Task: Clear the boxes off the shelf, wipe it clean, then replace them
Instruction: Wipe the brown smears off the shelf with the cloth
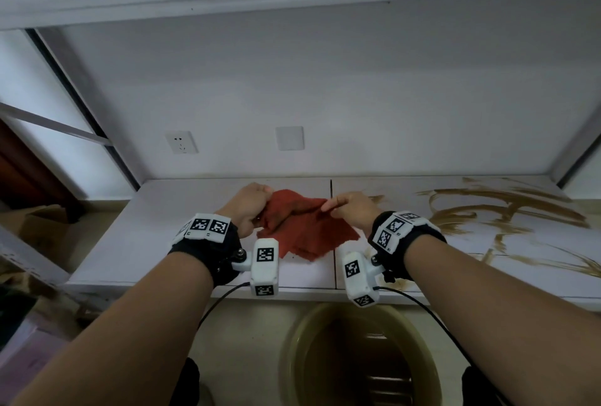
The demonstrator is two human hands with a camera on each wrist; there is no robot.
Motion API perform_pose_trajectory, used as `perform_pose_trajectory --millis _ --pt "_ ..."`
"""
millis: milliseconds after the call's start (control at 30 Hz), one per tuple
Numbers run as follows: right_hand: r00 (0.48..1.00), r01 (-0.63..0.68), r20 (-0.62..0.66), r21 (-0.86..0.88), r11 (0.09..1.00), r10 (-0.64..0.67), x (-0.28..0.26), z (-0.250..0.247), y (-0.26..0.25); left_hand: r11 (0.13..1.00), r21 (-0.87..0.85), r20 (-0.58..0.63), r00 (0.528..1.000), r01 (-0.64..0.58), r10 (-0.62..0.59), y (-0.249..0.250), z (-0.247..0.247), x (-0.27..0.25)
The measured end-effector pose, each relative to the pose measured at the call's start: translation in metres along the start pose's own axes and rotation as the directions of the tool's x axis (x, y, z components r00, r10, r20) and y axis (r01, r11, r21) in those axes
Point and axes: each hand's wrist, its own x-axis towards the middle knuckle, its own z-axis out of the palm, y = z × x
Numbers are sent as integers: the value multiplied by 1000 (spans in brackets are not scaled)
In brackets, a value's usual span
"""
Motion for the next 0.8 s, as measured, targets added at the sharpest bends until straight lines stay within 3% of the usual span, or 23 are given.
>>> perform_pose_trajectory --millis 67,133,233,400,600,667,733,800 --pt "982 -13 187 -62 998 24 -8 5 -5 1000 -21 16 1000 -18 19 3 8 -3" --pt "927 -34 369 -79 996 61 -14 10 -8 999 -26 50 998 -45 46 7 14 -7" --pt "896 -25 443 -42 999 41 -14 19 -9 996 0 64 994 -87 87 9 20 -8" --pt "956 42 291 -13 999 -36 -12 17 -10 989 47 5 990 -138 138 6 17 -6" --pt "977 108 192 -95 990 -88 -14 11 -18 977 146 -21 987 -153 158 -1 11 -2" --pt "994 80 85 -77 994 -74 -8 5 -14 973 165 -42 984 -163 172 0 7 0" --pt "998 57 -33 -33 998 -58 0 -4 -8 955 216 2 979 -201 206 0 2 -1" --pt "994 36 -104 -14 999 -37 5 -9 -4 916 306 175 961 -259 213 0 -4 -2"
